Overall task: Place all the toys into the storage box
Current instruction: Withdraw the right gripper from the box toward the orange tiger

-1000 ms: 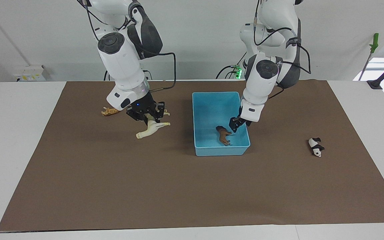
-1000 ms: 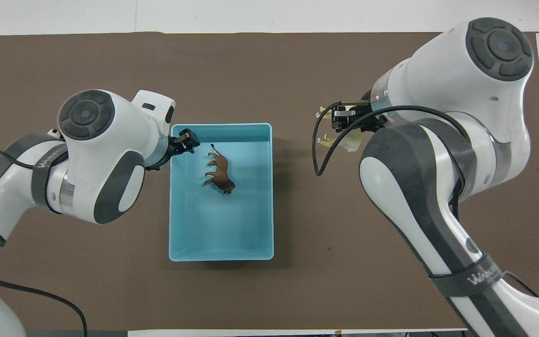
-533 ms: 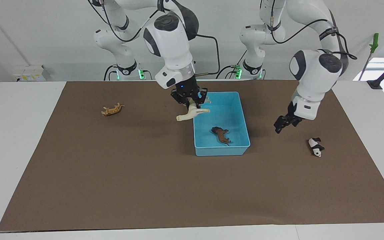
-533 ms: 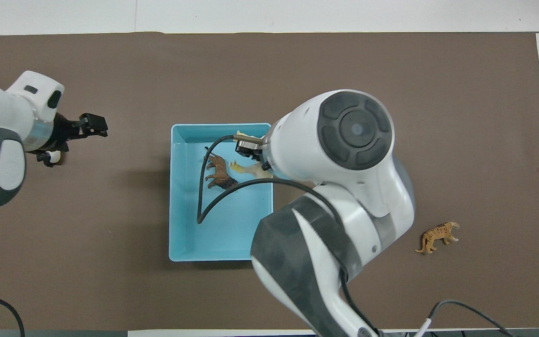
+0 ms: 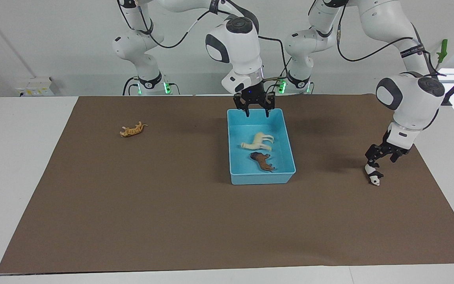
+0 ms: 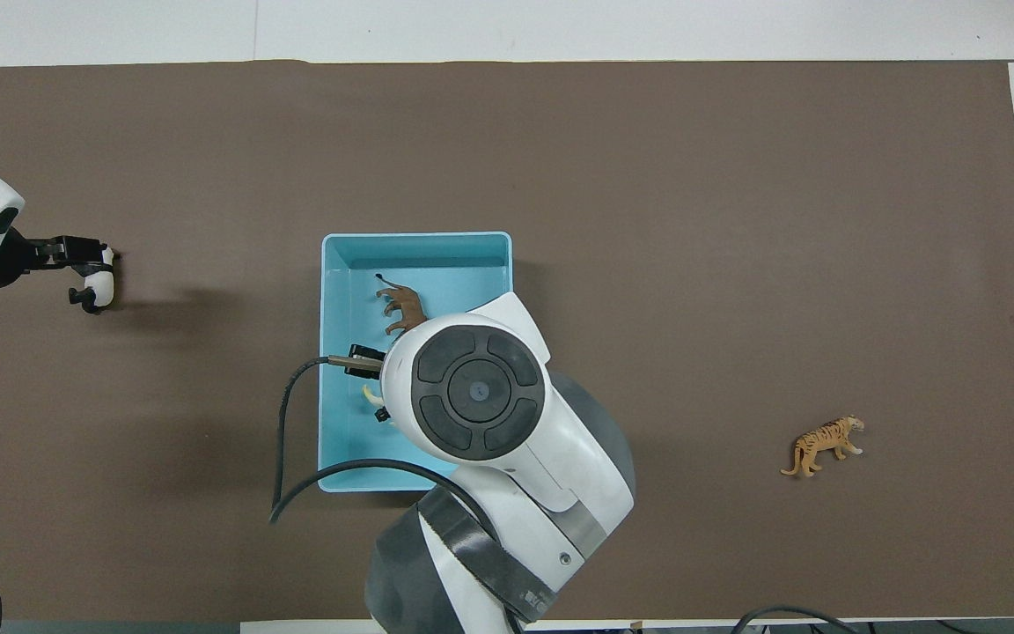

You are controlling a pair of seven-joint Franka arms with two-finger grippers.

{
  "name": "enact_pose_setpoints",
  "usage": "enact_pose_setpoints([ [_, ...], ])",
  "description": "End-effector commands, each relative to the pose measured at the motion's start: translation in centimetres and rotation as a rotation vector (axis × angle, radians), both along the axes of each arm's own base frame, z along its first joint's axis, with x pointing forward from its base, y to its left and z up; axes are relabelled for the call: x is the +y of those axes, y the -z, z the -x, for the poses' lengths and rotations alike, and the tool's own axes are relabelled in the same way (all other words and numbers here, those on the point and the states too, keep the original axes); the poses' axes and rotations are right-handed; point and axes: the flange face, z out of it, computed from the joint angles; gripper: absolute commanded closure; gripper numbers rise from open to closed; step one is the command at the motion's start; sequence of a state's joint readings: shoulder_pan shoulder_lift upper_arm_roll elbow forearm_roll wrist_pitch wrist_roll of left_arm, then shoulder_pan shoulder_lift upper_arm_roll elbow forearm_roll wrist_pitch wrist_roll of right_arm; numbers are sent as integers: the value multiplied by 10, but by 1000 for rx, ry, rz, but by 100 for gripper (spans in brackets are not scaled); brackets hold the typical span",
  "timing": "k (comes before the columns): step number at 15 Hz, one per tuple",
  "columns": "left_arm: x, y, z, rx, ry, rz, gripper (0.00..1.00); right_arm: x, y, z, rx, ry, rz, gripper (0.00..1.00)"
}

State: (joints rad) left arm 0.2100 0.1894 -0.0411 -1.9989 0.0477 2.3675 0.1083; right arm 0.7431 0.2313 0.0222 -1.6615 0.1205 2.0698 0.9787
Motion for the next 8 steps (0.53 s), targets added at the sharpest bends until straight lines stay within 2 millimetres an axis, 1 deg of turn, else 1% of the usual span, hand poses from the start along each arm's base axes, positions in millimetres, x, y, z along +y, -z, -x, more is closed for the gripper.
enact_pose_setpoints([
  [1,8,32,14,-12,68,-26,0,-21,-11,-4,-1,-45,90,0],
  [2,12,37,14,-4,79,-28,0,-43,-16,-16,-1,-114,113,0],
  [3,18,40,16,0,69,-27,0,-72,-23,-31,-4,-183,126,0],
  [4,20,44,16,5,66,-25,0,-102,-28,-44,0,-250,139,0],
  [5,20,54,16,21,65,-20,0,-133,-34,-55,1,-330,149,0],
  [6,19,61,16,27,67,-18,0,-169,-35,-67,11,-417,159,0],
  [7,19,66,16,35,68,-16,0,-204,-36,-77,22,-480,162,0],
  [8,19,67,16,38,68,-15,0,-237,-38,-87,30,-503,161,0],
])
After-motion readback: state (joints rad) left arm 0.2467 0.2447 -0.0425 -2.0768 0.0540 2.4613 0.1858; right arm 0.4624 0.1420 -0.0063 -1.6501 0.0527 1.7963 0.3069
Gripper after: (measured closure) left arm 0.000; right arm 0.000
